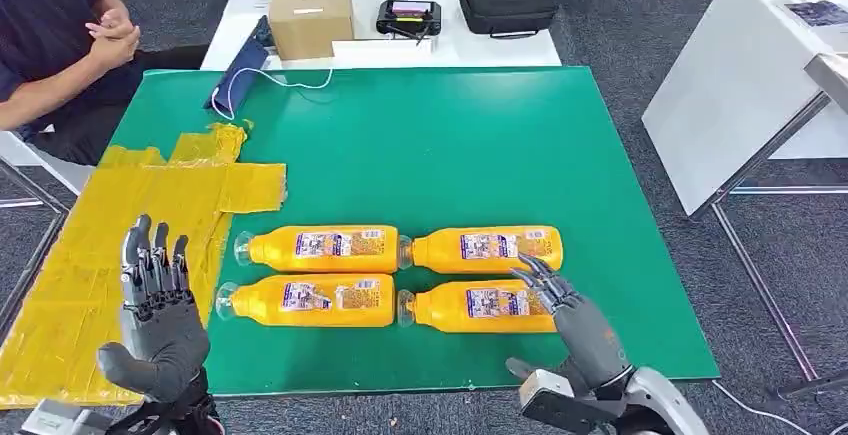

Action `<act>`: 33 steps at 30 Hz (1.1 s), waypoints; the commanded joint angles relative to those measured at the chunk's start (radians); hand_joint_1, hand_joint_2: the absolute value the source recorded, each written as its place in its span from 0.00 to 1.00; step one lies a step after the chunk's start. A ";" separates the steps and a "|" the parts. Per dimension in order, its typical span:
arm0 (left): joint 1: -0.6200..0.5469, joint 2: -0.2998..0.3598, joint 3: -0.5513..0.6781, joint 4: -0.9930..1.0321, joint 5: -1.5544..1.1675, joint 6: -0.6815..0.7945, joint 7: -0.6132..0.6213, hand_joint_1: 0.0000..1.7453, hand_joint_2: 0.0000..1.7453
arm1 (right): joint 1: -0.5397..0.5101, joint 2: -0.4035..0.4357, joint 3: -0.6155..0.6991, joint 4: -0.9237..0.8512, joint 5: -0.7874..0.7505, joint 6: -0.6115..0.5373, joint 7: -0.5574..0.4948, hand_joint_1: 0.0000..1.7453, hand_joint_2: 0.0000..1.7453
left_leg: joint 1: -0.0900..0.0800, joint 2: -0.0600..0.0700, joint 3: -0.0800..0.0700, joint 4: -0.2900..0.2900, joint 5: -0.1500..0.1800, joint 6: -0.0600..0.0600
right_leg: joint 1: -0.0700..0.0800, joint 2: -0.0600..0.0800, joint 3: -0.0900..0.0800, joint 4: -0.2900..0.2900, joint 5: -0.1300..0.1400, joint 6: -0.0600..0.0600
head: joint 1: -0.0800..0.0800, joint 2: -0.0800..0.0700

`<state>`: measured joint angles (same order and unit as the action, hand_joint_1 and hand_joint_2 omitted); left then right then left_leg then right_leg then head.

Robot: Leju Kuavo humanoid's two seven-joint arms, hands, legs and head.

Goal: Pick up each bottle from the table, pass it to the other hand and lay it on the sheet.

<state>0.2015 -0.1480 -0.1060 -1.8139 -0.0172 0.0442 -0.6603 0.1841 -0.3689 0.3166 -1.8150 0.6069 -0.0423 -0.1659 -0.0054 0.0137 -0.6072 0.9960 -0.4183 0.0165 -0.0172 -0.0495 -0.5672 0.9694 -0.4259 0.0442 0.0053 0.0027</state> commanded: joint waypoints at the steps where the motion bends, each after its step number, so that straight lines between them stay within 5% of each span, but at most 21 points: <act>1: -0.048 0.020 -0.028 0.018 0.023 -0.040 0.017 0.00 0.00 | -0.126 -0.054 -0.030 0.221 0.116 0.082 0.093 0.00 1.00 | 0.001 0.001 0.003 0.000 -0.001 -0.001 | 0.001 0.005 0.004 -0.002 0.000 -0.002 | 0.000 0.000; 16: -0.075 0.027 -0.019 0.036 0.044 -0.071 0.023 0.00 0.00 | -0.200 -0.128 0.008 0.305 0.138 0.177 0.138 0.00 1.00 | 0.001 0.000 0.002 -0.001 0.000 -0.001 | 0.001 0.003 0.002 -0.001 0.000 -0.001 | 0.000 0.000; 33: -0.085 0.028 -0.025 0.036 0.045 -0.077 0.023 0.00 0.00 | -0.274 -0.084 0.088 0.377 0.141 0.176 0.135 0.00 1.00 | 0.001 0.001 0.002 -0.001 0.000 -0.001 | 0.001 0.003 0.002 -0.001 0.000 -0.001 | 0.000 0.000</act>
<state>0.1390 -0.1385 -0.1160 -1.8208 0.0236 -0.0309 -0.6428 -0.0424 -0.4776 0.3616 -1.5198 0.7485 0.1339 -0.0305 -0.0054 0.0137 -0.6077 0.9960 -0.4179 0.0165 -0.0171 -0.0497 -0.5670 0.9697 -0.4257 0.0444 0.0053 0.0027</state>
